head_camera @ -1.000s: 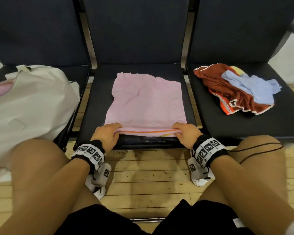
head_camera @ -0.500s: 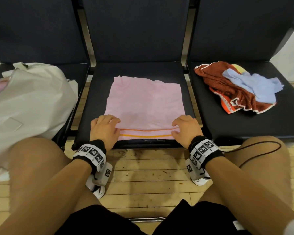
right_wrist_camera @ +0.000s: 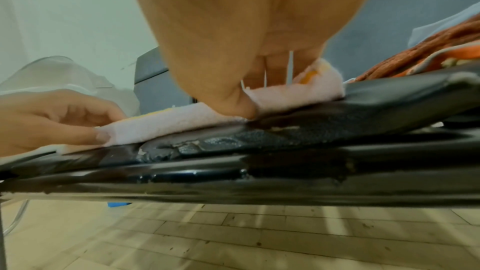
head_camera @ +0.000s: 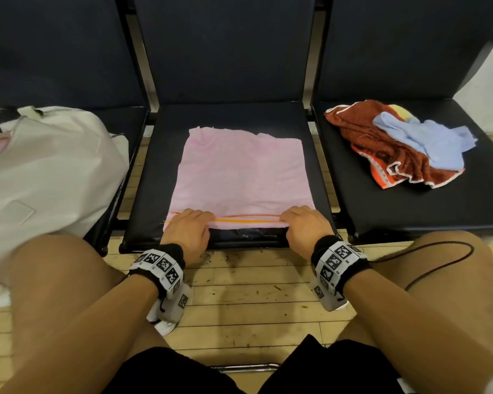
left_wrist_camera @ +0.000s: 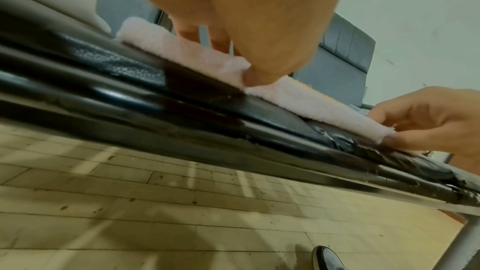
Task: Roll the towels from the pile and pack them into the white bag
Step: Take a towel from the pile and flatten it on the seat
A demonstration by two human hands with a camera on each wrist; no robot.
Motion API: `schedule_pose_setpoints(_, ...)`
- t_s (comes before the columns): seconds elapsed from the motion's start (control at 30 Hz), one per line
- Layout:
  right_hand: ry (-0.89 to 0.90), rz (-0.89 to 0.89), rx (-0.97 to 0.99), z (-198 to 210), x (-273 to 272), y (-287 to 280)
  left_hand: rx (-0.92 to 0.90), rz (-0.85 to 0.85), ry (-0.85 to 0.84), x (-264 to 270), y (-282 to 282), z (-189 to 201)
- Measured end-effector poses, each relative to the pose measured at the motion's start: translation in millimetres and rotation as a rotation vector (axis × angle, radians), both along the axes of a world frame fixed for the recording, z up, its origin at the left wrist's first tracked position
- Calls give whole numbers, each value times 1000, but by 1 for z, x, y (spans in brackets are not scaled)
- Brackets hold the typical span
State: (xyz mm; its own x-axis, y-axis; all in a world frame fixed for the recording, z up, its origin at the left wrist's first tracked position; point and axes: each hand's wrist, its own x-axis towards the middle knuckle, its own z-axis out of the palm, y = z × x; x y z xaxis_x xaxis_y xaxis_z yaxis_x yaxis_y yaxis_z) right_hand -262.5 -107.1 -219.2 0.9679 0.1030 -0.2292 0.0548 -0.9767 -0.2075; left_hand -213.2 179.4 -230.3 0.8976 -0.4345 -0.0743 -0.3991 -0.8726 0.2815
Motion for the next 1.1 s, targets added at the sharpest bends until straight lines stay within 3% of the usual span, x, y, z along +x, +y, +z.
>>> schedule_pose_setpoints(0.23,-64,-6,-28,4,4,-3,23,69,-29,1,-1,5)
schedule_pose_setpoints(0.47,-87,-58,-22,0,3,-3,48,141,60,3,3,6)
schedule_pose_setpoints(0.63,-295,-17,24,-1,4,1,48,51,-166,3,1,6)
schedule_pose_setpoints(0.8,-90,21,77,-1,-1,11,-1,3,-69,-5,-8,1)
schedule_pose_setpoints(1.1,-58,-27,35,3,0,9,50,54,-7,-1,0,1)
